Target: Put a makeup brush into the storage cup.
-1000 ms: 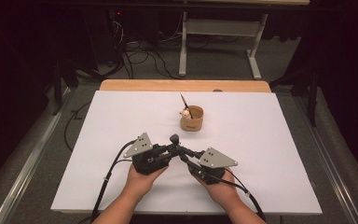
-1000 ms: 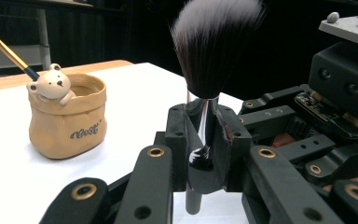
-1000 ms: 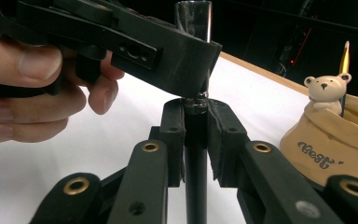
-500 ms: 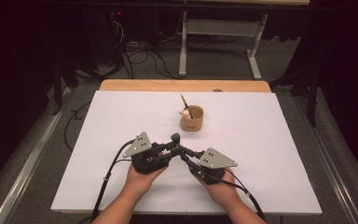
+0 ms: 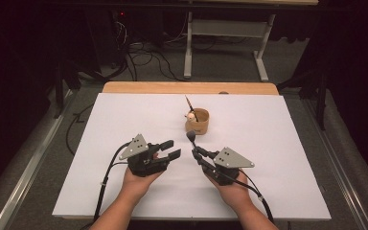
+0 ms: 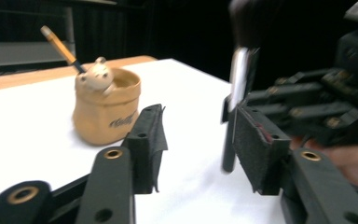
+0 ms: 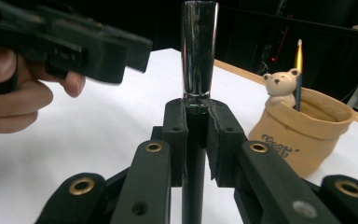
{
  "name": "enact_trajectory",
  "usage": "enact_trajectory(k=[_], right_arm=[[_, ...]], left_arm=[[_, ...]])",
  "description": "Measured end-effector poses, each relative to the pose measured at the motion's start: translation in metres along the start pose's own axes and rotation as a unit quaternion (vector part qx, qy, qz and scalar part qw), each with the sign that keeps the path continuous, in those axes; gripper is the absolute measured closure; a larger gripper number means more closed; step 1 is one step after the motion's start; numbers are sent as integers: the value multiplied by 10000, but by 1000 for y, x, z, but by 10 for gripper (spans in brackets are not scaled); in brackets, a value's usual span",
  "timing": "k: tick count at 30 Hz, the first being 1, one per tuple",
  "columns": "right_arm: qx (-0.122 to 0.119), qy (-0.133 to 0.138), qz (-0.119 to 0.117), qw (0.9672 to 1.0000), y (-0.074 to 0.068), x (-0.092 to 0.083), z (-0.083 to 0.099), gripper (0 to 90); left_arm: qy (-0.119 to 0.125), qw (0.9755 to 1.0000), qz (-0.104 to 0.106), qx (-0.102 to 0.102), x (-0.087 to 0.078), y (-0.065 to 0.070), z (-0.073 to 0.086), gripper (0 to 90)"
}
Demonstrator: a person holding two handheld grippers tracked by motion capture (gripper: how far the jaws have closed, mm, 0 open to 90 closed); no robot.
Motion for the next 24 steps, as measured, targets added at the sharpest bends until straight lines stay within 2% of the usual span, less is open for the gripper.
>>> enact_trajectory(k=[5,8,10,16,22,24], right_arm=[[2,-3,43,10000,4,-4,0,811],[-35,-4,67,10000,6,-6,-1,811],[-65,14,85,9999,9,-8,-1,811],[-28,23,132,9999,15,-13,-1,811],[45,-13,173,9998,19,-15,0,811],[51,-42,187,9998,20,-15,1,811]], left_arm=[[-91,9998,-183,-20,-1,-6,1,449],[-162,9991,-376,77,-3,-9,0,383],[-230,9988,-437,62,-6,-12,-1,359],[-482,9951,-823,253,-25,-25,-1,266],[-318,9937,-1077,11,-39,-38,11,171],[-300,9927,-1166,99,-41,-38,11,153]])
Point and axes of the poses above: each handheld gripper's, and its own axes: x roughly forward along the jaws, z roughly out of its underside, y roughly to its right, the point moved 2 cm from there along x, roughly forward along the jaws, and after that the axes turned 4 degrees about -x, right-handed, at the moved point
